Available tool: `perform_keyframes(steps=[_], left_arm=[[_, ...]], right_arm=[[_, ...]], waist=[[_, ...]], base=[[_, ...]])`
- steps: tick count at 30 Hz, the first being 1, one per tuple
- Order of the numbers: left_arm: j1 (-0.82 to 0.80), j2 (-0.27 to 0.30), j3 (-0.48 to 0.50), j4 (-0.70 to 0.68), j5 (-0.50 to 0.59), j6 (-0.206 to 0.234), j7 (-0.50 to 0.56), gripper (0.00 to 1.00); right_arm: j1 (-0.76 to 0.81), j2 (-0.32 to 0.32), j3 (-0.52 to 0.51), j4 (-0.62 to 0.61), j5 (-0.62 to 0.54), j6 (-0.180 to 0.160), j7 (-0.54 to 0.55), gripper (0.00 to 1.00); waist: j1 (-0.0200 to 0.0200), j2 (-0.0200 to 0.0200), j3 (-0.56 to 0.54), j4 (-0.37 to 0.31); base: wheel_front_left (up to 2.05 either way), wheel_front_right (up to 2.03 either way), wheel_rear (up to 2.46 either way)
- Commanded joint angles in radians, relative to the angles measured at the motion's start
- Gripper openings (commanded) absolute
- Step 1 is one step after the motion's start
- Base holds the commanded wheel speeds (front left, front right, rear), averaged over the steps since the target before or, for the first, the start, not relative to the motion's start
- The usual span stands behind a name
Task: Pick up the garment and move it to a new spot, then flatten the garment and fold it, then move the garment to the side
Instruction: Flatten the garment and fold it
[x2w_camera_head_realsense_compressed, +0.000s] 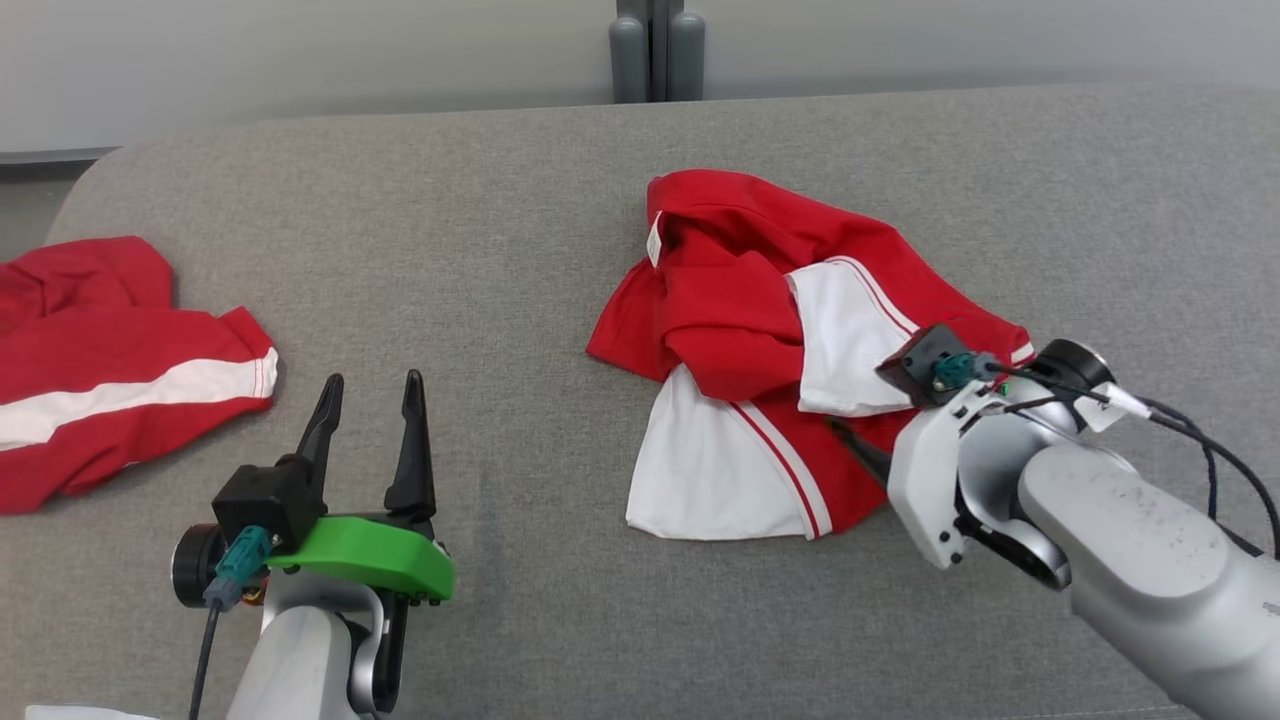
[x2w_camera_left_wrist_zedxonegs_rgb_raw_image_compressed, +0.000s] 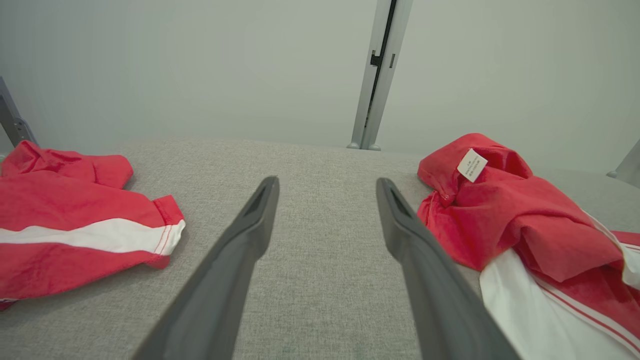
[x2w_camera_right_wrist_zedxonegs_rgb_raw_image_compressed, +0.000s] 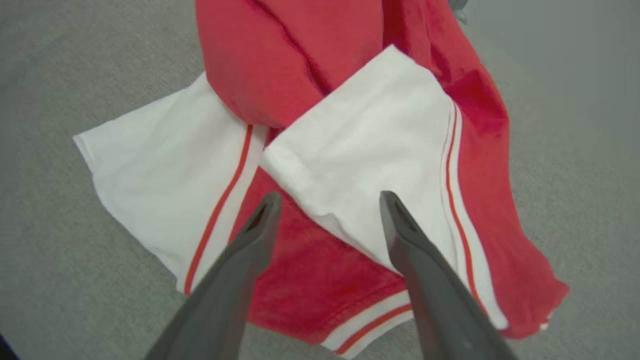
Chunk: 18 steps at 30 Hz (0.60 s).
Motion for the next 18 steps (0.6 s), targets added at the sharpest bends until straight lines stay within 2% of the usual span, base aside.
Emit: perform_keyframes(steps=[1,13,14,15,16,18], left_arm=[[-0.019,0.003,0.000,0.002,-0.012,0.001,-0.001,1.00],[-0.021,0.003,-0.006,0.006,-0.011,-0.001,-0.001,1.00],[-0.021,0.003,-0.005,0.006,-0.012,-0.002,-0.001,1.00],[-0.021,0.003,-0.004,0.006,-0.013,-0.002,-0.001,1.00],[-0.020,0.003,-0.003,0.006,-0.014,-0.003,-0.001,1.00],[-0.018,0.003,-0.002,0.004,-0.014,-0.004,-0.001,1.00]], right_arm=[[0.017,0.006,0.010,-0.018,-0.014,0.000,0.014,1.00],[0.055,0.055,-0.078,0.030,-0.151,0.000,0.072,1.00],[0.053,0.054,-0.089,0.036,-0.159,0.000,0.070,0.82],[0.054,0.057,-0.100,0.043,-0.164,0.000,0.065,0.28],[0.056,0.061,-0.116,0.052,-0.170,0.000,0.062,0.00],[0.061,0.066,-0.139,0.065,-0.181,0.000,0.053,0.00]], waist=[[0.0000,0.0000,0.007,0.013],[0.0000,0.0000,0.013,0.041],[0.0000,0.0000,0.014,0.042],[0.0000,0.0000,0.015,0.043],[0.0000,0.0000,0.015,0.043],[0.0000,0.0000,0.015,0.042]], base=[[0.00,0.00,0.00],[0.00,0.00,0.00],[0.00,0.00,0.00],[0.00,0.00,0.00],[0.00,0.00,0.00],[0.00,0.00,0.00]])
